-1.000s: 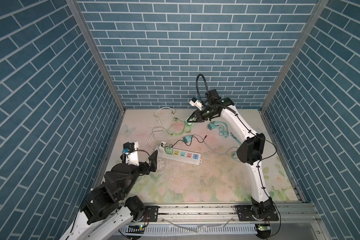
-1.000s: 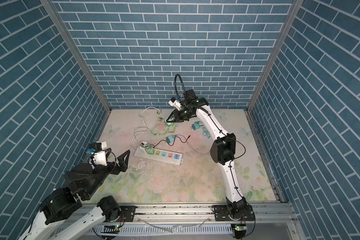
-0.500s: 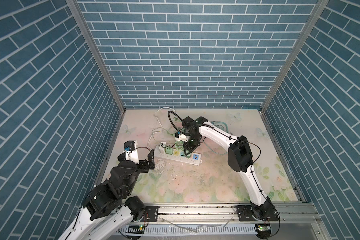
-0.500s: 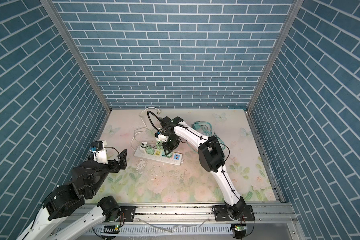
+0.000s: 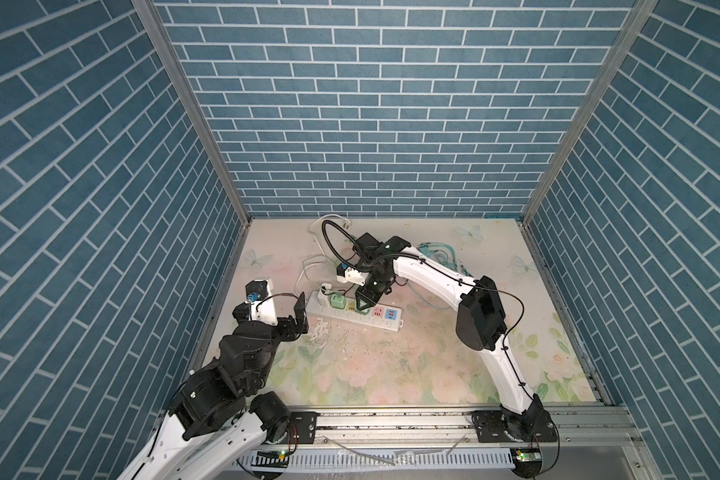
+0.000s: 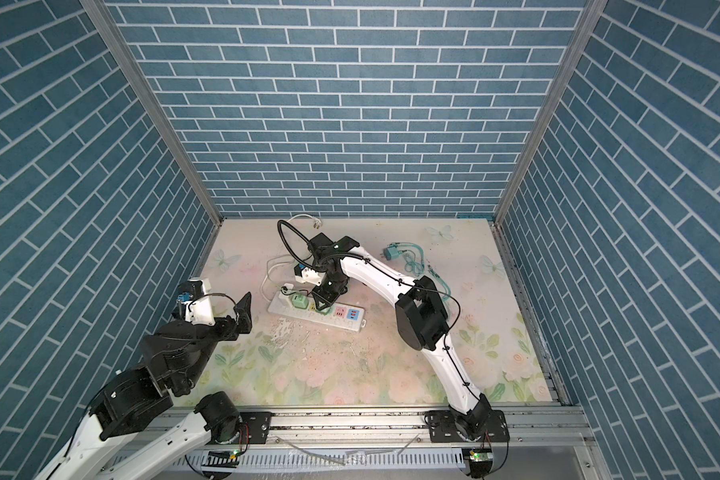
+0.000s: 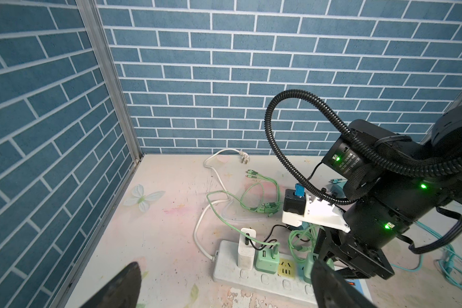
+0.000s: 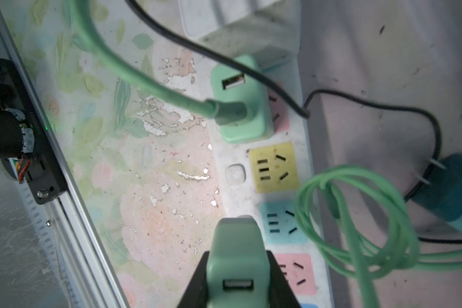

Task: Insert the plug
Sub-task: 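Lower the mint charger with the right gripper over the yellow socket, then press the mint charger's prongs into the yellow socket with the right gripper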

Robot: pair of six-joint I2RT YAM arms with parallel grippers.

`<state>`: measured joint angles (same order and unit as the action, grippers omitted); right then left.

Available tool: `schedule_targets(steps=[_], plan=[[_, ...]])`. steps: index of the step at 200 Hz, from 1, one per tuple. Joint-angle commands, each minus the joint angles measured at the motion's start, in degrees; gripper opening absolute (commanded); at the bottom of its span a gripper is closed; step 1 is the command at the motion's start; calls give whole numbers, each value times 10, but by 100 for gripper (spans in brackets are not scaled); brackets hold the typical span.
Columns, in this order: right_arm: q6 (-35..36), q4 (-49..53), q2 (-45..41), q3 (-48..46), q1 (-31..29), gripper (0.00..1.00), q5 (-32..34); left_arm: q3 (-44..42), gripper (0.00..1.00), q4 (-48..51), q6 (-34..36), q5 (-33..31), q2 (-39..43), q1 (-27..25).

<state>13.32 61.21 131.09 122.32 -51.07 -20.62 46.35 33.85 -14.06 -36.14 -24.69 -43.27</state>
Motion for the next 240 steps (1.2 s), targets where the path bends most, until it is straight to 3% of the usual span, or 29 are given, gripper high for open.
schedule_targets(steps=[1,37,79,129,240], plan=[[60,-38,4,29,-13,0,23,-7,100,-15,17,-14,9,2],[89,-100,-3,-3,-16,0,47,-3,100,-9,20,-19,14,2],[104,-213,-36,-97,-17,0,23,-9,100,-11,20,-25,23,2],[106,-234,-40,-121,-17,0,35,-9,100,-10,21,-31,22,2],[106,-181,-50,-106,-31,0,55,-20,100,-22,13,-26,21,2]])
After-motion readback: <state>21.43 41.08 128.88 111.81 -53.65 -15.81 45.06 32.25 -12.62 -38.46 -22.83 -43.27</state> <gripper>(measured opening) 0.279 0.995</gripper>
